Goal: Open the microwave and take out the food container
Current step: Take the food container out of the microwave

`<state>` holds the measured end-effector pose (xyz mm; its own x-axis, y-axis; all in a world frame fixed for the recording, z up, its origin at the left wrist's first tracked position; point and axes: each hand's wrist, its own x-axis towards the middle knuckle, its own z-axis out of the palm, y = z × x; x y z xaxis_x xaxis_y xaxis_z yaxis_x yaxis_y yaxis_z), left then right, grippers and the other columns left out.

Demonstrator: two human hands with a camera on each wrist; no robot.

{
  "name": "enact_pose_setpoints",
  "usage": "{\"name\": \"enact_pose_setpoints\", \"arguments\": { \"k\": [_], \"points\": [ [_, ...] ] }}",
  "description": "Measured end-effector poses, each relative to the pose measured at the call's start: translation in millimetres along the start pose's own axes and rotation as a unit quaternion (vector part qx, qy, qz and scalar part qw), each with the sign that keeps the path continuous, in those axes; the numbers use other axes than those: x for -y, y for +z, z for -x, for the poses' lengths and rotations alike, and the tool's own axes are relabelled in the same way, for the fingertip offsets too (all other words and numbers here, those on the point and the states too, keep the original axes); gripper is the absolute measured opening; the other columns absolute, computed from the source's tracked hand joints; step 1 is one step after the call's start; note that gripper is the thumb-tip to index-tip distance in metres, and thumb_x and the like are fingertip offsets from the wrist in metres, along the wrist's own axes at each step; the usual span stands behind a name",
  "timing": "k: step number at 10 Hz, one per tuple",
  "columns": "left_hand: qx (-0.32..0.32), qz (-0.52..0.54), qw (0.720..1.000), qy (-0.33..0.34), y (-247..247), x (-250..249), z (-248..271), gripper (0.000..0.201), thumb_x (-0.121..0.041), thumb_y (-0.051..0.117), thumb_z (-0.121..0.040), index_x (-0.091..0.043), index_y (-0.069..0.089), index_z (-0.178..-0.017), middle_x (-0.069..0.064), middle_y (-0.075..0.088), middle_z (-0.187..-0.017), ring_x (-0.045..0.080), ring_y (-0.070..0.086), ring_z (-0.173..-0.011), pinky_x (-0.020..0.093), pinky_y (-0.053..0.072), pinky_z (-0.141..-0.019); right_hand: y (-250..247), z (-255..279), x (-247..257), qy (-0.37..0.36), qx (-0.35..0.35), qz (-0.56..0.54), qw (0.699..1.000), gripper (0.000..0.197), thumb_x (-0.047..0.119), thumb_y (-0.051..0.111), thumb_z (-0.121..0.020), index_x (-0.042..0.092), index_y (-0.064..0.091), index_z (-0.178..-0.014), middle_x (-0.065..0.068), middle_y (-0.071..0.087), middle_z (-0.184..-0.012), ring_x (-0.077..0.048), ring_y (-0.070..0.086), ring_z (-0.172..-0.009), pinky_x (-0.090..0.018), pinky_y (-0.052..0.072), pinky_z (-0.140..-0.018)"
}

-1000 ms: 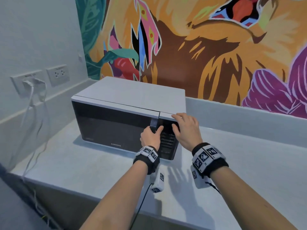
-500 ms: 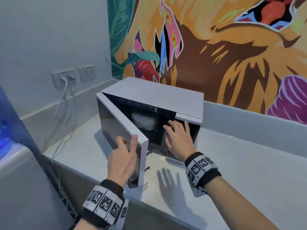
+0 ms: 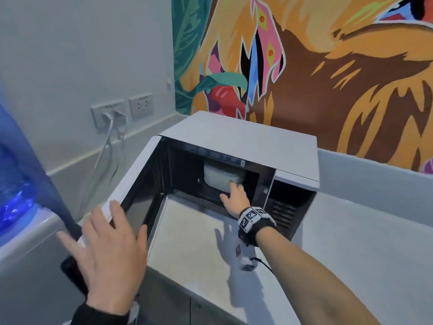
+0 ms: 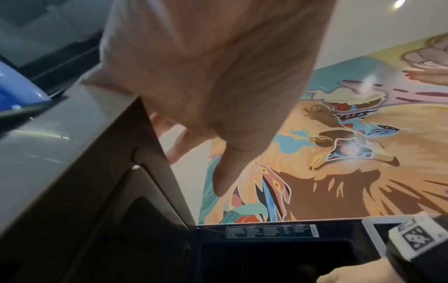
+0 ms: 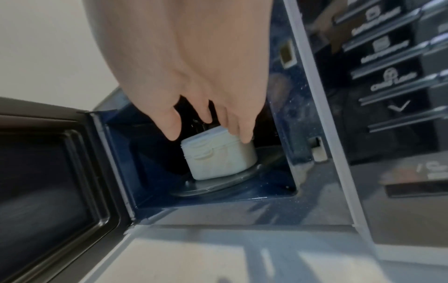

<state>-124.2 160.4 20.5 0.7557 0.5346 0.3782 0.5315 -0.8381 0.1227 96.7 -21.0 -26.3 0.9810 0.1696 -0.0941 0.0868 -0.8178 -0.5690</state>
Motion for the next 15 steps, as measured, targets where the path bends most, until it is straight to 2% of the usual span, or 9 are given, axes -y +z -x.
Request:
{"name": "enact_pose_setpoints", "arguments": {
  "k": [2,4,5,7,9,11,12,13,15],
  "points": [
    [-0.033,0.068,0.995,0.069,14,-41,-9,0.073,-0.044,0.036,-0.08,-0.006,0.041,-0.142,0.029,0.036,-0.149,0.047,0.027,-0.14,0.067,-0.009,-0.11,-5,-35,-1,0.101,0.001,-0.066,0.993,0.047,0.032,0.04,-0.096,-0.007,0.053,-0.119,-0.025,0.053,-0.133,-0.037,0.045,-0.128,-0.036,0.042,-0.099],
    [0.03,0.102,0.941,0.322,89,-158,-50,0.065,-0.018,0.064,-0.073,-0.017,0.048,-0.136,0.018,0.037,-0.152,0.04,0.023,-0.144,0.064,0.016,-0.113,-2,-62,-15,0.12,0.012,-0.093,0.988,0.052,0.025,0.037,-0.097,-0.001,0.032,-0.141,-0.014,0.027,-0.156,-0.028,0.018,-0.145,-0.034,0.02,-0.117],
    [0.164,0.075,0.951,0.251,130,-194,-110,0.053,-0.018,0.042,-0.089,-0.012,0.039,-0.142,0.017,0.023,-0.158,0.04,0.01,-0.147,0.061,0.007,-0.118,0,-72,-17,0.123,-0.054,-0.138,0.981,0.043,0.019,0.038,-0.095,-0.001,0.043,-0.132,-0.02,0.043,-0.145,-0.031,0.037,-0.136,-0.035,0.032,-0.113],
    [0.327,0.159,0.923,0.122,183,-218,-205,0.049,-0.025,0.033,-0.098,0.002,0.044,-0.138,0.024,0.04,-0.147,0.037,0.035,-0.136,0.04,0.031,-0.113,6,-83,-17,0.172,-0.058,-0.229,0.956,0.052,0.031,0.035,-0.098,-0.001,0.035,-0.139,-0.02,0.038,-0.149,-0.033,0.038,-0.136,-0.034,0.03,-0.111],
    [0.472,0.253,0.843,0.041,201,-206,-223,0.045,-0.013,0.033,-0.1,0.009,0.04,-0.139,0.024,0.042,-0.147,0.034,0.04,-0.136,0.033,0.032,-0.11,8,-94,-15,0.238,-0.038,-0.366,0.899,0.047,0.016,0.036,-0.094,0.006,0.036,-0.14,-0.018,0.043,-0.144,-0.035,0.045,-0.129,-0.039,0.04,-0.106],
    [0.403,0.425,0.81,-0.034,245,-216,-238,0.085,-0.033,0.045,-0.06,-0.003,0.039,-0.139,0.022,0.046,-0.143,0.039,0.047,-0.13,0.05,0.042,-0.108,-2,-83,-9,0.224,-0.035,-0.505,0.833,0.043,0.013,0.037,-0.099,0.002,0.032,-0.14,-0.005,0.043,-0.125,-0.03,0.039,-0.133,-0.039,0.034,-0.112],
    [0.383,0.452,0.802,-0.078,212,-201,-211,0.076,-0.029,0.054,-0.079,0.004,0.031,-0.143,0.027,0.037,-0.147,0.041,0.041,-0.134,0.047,0.038,-0.111,5,-69,-11,0.206,-0.001,-0.523,0.827,0.027,0.009,0.034,-0.095,0.005,0.053,-0.115,-0.015,0.058,-0.116,-0.021,0.055,-0.1,-0.032,0.04,-0.102],
    [0.355,0.463,0.807,-0.091,172,-184,-180,0.069,-0.027,0.051,-0.083,0.015,0.034,-0.135,0.034,0.039,-0.14,0.044,0.042,-0.128,0.046,0.038,-0.108,7,-47,-11,0.185,0.006,-0.548,0.816,0.04,0.02,0.044,-0.094,0.0,0.04,-0.128,-0.006,0.048,-0.103,-0.015,0.049,-0.095,-0.029,0.038,-0.101],
    [0.311,0.511,0.8,-0.047,118,-150,-83,0.082,-0.03,0.056,-0.091,-0.01,0.005,-0.151,0.022,0.014,-0.155,0.034,0.018,-0.142,0.043,0.022,-0.115,19,41,-34,0.117,0.018,-0.552,0.825,0.073,0.027,0.054,-0.089,0.031,0.009,-0.147,-0.001,0.035,-0.146,-0.019,0.04,-0.129,-0.043,0.032,-0.115]
  ]
}}
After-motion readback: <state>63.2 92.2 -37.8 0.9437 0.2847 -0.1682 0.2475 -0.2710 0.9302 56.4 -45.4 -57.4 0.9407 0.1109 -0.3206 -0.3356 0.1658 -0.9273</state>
